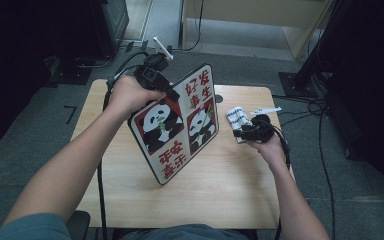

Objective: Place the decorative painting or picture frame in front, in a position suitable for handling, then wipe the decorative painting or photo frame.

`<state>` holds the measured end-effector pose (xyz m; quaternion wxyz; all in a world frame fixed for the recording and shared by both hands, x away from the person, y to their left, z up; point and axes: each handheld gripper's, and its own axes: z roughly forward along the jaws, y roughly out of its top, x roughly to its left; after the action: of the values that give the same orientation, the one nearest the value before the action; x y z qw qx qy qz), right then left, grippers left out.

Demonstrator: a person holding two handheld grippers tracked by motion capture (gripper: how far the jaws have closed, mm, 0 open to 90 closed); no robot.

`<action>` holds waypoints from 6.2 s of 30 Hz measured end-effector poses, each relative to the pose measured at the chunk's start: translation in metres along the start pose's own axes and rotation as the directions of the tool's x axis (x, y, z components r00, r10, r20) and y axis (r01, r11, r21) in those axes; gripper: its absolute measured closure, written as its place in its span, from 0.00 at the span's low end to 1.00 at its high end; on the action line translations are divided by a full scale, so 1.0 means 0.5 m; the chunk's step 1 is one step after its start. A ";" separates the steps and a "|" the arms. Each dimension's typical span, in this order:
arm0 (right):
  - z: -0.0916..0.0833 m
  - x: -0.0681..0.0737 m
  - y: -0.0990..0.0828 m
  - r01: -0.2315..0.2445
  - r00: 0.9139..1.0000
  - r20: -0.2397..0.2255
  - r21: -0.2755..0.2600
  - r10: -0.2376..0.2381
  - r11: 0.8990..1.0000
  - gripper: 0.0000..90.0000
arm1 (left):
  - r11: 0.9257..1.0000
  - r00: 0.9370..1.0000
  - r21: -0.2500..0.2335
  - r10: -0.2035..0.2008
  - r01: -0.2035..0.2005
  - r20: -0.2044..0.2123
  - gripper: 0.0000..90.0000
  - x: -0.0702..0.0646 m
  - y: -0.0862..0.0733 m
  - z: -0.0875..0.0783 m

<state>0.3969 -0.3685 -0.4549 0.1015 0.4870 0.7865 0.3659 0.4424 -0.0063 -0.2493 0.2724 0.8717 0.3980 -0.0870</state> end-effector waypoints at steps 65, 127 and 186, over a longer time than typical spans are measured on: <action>0.088 -0.134 0.028 -0.176 0.982 0.070 -0.025 0.178 0.984 0.53 | 0.952 0.997 -0.305 0.001 0.022 0.076 0.58 0.022 -0.316 -0.078; 0.004 -0.065 0.077 -0.105 0.995 0.000 -0.060 0.105 0.993 0.87 | 0.909 0.994 -0.415 -0.001 0.045 0.105 0.61 0.052 -0.377 0.013; -0.189 0.044 0.276 0.051 0.997 -0.052 -0.196 -0.063 0.979 0.87 | 0.880 0.993 -0.475 0.058 -0.005 0.098 0.86 0.069 -0.366 0.034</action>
<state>0.4325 -0.3593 -0.2902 0.1362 0.4411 0.7632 0.4521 0.3307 0.1048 -0.3504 0.4999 0.7790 0.3773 -0.0302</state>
